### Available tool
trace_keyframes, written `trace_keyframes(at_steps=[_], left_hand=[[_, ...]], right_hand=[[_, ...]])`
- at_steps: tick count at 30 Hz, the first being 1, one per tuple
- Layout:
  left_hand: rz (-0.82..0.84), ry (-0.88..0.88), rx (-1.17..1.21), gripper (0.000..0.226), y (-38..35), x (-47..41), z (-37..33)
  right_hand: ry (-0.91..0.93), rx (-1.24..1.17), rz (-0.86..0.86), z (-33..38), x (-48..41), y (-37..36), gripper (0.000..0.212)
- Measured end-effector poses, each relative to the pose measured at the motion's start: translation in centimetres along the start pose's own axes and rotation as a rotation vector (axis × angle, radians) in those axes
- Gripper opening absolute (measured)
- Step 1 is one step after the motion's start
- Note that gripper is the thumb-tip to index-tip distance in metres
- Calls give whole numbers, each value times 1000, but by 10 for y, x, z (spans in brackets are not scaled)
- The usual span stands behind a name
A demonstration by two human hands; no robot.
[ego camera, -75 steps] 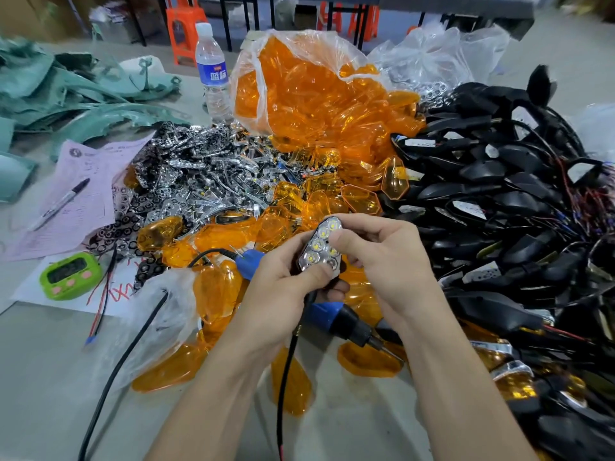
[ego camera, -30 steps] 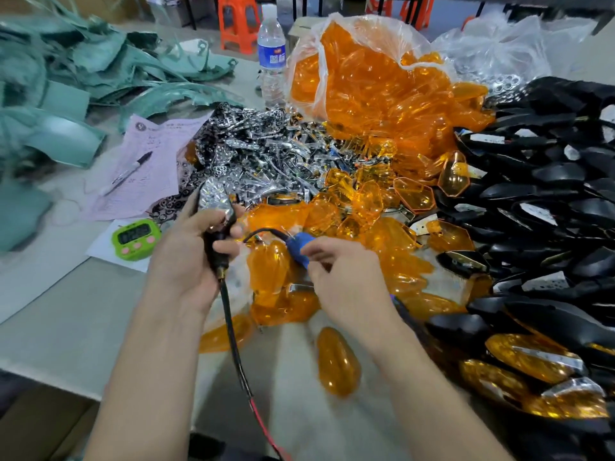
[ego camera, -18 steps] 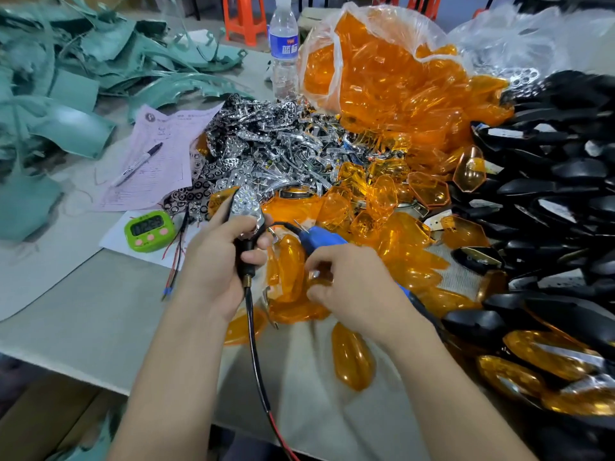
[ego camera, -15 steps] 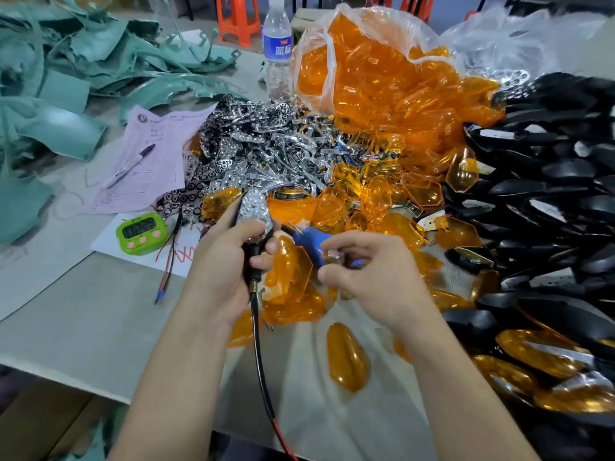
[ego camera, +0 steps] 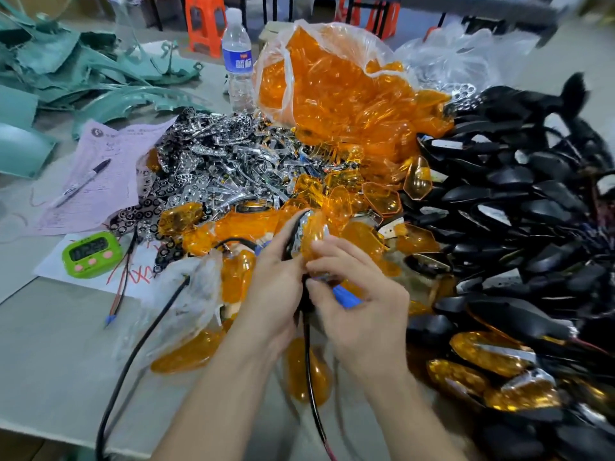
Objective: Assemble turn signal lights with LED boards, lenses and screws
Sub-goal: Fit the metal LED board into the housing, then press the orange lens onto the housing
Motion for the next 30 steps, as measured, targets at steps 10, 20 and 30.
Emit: trace_keyframes(at_steps=[10, 20, 30], left_hand=[[-48, -277, -336, 70, -3, 4, -17], [-3, -459, -570, 77, -12, 10, -20], [16, -237, -119, 52, -4, 12, 5]], right_hand=[[-488, -252, 86, -32, -13, -2, 38], [-425, -347, 58, -29, -16, 9, 54], [-436, -288, 44, -27, -11, 1, 57]])
Point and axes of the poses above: each hand's wrist, its own x-axis away from the middle knuckle, its own y-axis out of the back of the hand, z = x × y, the point moved 8 cm from there along -x, towards the middle knuckle, and after that the axes turned 5 degrees about x, right-handed, at the moved point
